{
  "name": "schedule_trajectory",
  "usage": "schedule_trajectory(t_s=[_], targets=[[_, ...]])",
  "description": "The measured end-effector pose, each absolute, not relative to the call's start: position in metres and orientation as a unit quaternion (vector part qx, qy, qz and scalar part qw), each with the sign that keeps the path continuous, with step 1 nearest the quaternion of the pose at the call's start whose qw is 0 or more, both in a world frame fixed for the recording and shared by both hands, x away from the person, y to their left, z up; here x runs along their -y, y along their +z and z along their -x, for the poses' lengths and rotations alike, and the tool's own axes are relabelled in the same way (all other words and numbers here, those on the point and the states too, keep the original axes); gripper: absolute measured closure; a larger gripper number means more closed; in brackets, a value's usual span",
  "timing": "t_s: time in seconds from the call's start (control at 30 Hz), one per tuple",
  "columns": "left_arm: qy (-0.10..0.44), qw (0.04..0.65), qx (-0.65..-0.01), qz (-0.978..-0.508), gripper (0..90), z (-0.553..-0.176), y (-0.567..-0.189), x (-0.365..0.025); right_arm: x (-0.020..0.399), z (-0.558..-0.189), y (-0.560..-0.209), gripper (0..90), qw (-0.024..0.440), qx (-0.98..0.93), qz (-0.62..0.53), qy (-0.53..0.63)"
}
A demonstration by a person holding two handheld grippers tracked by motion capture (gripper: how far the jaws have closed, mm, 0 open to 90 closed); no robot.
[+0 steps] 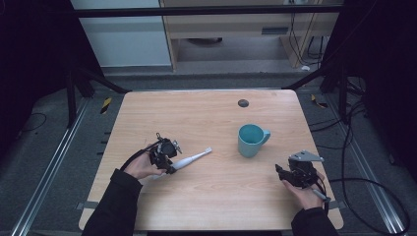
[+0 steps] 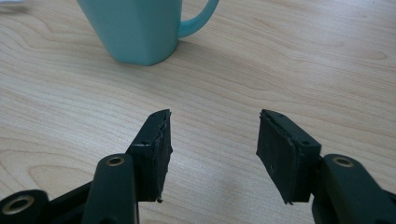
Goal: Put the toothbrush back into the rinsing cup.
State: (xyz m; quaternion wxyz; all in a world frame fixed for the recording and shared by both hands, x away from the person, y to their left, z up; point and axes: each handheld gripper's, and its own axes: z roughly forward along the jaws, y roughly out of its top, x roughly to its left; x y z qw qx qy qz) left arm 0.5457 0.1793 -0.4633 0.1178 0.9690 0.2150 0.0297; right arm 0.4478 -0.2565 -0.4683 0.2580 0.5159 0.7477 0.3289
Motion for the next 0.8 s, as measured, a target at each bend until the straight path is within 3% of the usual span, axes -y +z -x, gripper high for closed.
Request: schedule_trajectory(t_s=[0.3, 0.8], targets=[[0.035, 0.156, -0.235, -0.959, 65.9, -0.543, -0.450, -0.191, 0.257, -0.448, -0.469, 44.7, 0.257, -0.747, -0.517, 0.328], [0.113, 0.284, -0.318, -0.897, 65.9, -0.530, -0.415, -0.203, 0.256, -0.447, -0.470, 41.9, 0.258, -0.744, -0.520, 0.331]])
